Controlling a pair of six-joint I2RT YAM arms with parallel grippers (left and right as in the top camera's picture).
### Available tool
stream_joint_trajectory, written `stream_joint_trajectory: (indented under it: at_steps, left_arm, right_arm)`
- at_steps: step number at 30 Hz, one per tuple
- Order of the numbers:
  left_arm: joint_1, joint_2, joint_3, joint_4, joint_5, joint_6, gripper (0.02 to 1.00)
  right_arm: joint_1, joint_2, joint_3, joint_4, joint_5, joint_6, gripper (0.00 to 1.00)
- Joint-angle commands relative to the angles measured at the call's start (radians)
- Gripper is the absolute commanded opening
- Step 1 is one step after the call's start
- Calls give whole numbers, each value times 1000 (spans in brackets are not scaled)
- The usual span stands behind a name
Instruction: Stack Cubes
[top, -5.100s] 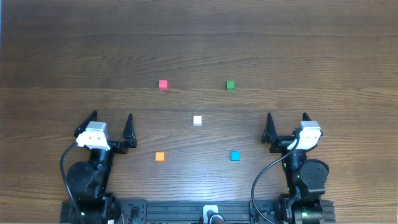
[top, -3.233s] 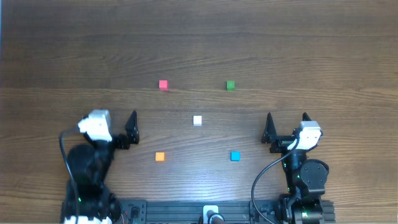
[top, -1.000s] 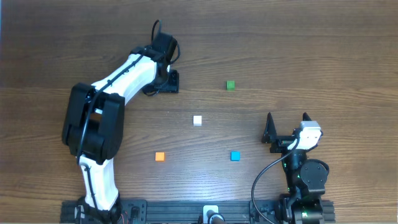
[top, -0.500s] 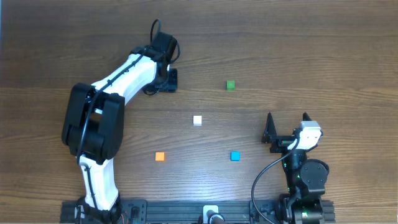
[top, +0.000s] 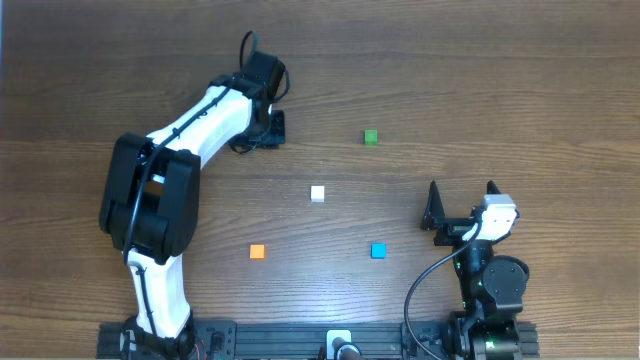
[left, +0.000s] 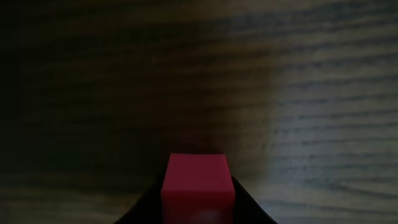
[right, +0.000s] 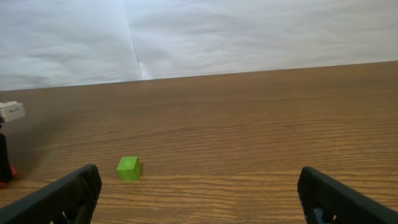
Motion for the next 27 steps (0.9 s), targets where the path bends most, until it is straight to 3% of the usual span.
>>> stream_joint_trajectory:
  at_steps: [1, 12, 17, 27]
  left_arm:
    - [-20, -58, 65, -89, 11, -100, 77]
    - [-289, -175, 110, -196, 6, -309, 69]
    - [-417, -174, 109, -177, -85, -343, 80]
    - [-441, -174, 79, -209, -103, -401, 77]
  right_arm:
    - [-5, -6, -5, -2, -8, -2, 991]
    - [-5, -6, -5, -2, -8, -2, 993]
    - [-5, -6, -5, -2, -8, -2, 991]
    - [-5, -6, -5, -2, -8, -2, 993]
